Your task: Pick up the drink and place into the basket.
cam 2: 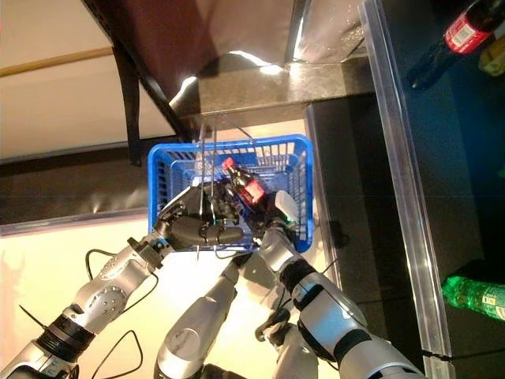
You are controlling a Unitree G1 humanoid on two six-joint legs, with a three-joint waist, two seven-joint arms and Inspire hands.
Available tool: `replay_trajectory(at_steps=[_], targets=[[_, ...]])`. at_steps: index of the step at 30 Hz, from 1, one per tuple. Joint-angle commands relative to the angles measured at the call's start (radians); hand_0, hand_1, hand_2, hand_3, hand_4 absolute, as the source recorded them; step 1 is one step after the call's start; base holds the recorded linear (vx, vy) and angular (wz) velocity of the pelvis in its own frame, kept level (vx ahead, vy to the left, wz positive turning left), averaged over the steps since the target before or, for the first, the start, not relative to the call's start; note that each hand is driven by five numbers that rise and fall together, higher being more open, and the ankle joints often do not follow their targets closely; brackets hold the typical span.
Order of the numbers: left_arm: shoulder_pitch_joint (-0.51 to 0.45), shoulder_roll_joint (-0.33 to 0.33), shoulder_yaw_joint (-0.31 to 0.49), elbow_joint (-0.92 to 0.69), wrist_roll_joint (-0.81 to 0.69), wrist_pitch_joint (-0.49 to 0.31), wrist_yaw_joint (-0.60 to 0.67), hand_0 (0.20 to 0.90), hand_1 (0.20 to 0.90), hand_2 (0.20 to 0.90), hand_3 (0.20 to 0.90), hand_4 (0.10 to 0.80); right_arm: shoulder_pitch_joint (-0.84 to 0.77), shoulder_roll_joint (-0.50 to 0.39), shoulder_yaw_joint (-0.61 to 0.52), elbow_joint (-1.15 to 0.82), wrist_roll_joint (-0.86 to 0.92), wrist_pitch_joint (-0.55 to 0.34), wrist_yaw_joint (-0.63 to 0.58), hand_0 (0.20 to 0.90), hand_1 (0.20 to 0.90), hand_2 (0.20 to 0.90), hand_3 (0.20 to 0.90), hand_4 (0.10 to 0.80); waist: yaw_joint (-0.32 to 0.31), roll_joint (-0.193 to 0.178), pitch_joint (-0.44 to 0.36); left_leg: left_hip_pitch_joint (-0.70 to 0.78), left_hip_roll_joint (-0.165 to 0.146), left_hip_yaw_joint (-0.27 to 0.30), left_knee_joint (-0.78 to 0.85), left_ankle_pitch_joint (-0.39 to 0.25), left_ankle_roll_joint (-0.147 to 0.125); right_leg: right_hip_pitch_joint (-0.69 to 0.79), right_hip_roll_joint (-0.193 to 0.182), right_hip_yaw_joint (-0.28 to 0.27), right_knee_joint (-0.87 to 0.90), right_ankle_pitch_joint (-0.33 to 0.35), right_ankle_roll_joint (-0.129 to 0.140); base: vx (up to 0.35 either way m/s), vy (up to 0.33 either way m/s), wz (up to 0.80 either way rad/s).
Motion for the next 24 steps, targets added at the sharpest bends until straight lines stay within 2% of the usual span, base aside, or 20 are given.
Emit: replay_trajectory(at_steps=[1, 7, 11, 16, 22, 23, 24], targets=[[-0.374, -0.156, 0.122, -0.539, -0.027, -0.406, -0.141, 0.300, 0.300, 0.300, 0.200, 0.100, -0.134, -0.032, 0.058, 0.076, -0.122, 0.023, 0.046, 0.300, 0.300, 0.300, 0.200, 0.100, 0.015, 0.086, -0.023, 0.047, 0.001, 0.020, 0.089, -0.138, 0.041, -0.052, -0.028, 0.005, -0.024, 0.210, -0.007, 0.000, 0.000, 0.00], [-0.382, -0.167, 0.091, -0.548, -0.001, -0.395, -0.110, 0.300, 0.300, 0.300, 0.200, 0.100, -0.149, -0.046, 0.121, 0.169, -0.164, 0.124, 0.231, 0.300, 0.300, 0.300, 0.200, 0.100, 0.021, 0.085, -0.023, 0.034, 0.001, 0.022, 0.095, -0.137, 0.042, -0.069, -0.033, 0.003, -0.017, 0.215, -0.003, 0.000, 0.000, 0.00], [-0.382, -0.175, 0.077, -0.563, 0.012, -0.383, -0.085, 0.300, 0.300, 0.300, 0.200, 0.100, -0.146, -0.039, 0.135, 0.223, -0.098, 0.192, 0.246, 0.300, 0.300, 0.300, 0.200, 0.100, 0.028, 0.084, -0.023, 0.032, 0.000, 0.021, 0.092, -0.134, 0.044, -0.070, -0.034, -0.002, -0.018, 0.220, -0.002, 0.019, -0.003, 0.03], [-0.394, -0.194, 0.070, -0.574, 0.029, -0.361, -0.060, 0.300, 0.300, 0.300, 0.200, 0.100, -0.158, -0.031, 0.119, 0.284, -0.098, 0.194, 0.274, 0.300, 0.300, 0.300, 0.200, 0.100, 0.033, 0.089, -0.023, 0.026, -0.003, 0.017, 0.093, -0.132, 0.047, -0.081, -0.039, -0.006, -0.009, 0.223, 0.000, 0.004, 0.004, 0.02], [-0.389, -0.206, 0.067, -0.582, 0.031, -0.383, -0.032, 0.300, 0.300, 0.300, 0.200, 0.100, -0.152, -0.038, 0.112, 0.309, -0.093, 0.172, 0.272, 0.300, 0.300, 0.300, 0.200, 0.100, 0.032, 0.091, -0.023, 0.019, -0.003, 0.020, 0.098, -0.133, 0.048, -0.093, -0.045, -0.005, 0.004, 0.227, 0.003, 0.001, 0.006, 0.00], [-0.387, -0.206, 0.070, -0.584, 0.030, -0.385, -0.030, 0.300, 0.300, 0.300, 0.200, 0.100, -0.152, -0.039, 0.109, 0.308, -0.088, 0.169, 0.274, 0.382, 0.382, 0.382, 0.296, 0.196, 0.032, 0.090, -0.023, 0.018, -0.003, 0.020, 0.099, -0.133, 0.047, -0.093, -0.045, -0.005, 0.004, 0.227, 0.004, 0.000, 0.000, 0.00], [-0.386, -0.206, 0.070, -0.585, 0.030, -0.386, -0.028, 0.300, 0.300, 0.300, 0.200, 0.100, -0.152, -0.039, 0.108, 0.309, -0.088, 0.168, 0.275, 0.382, 0.382, 0.382, 0.296, 0.196, 0.032, 0.090, -0.023, 0.018, -0.003, 0.020, 0.099, -0.133, 0.047, -0.093, -0.045, -0.005, 0.005, 0.226, 0.004, 0.000, 0.000, 0.00]])
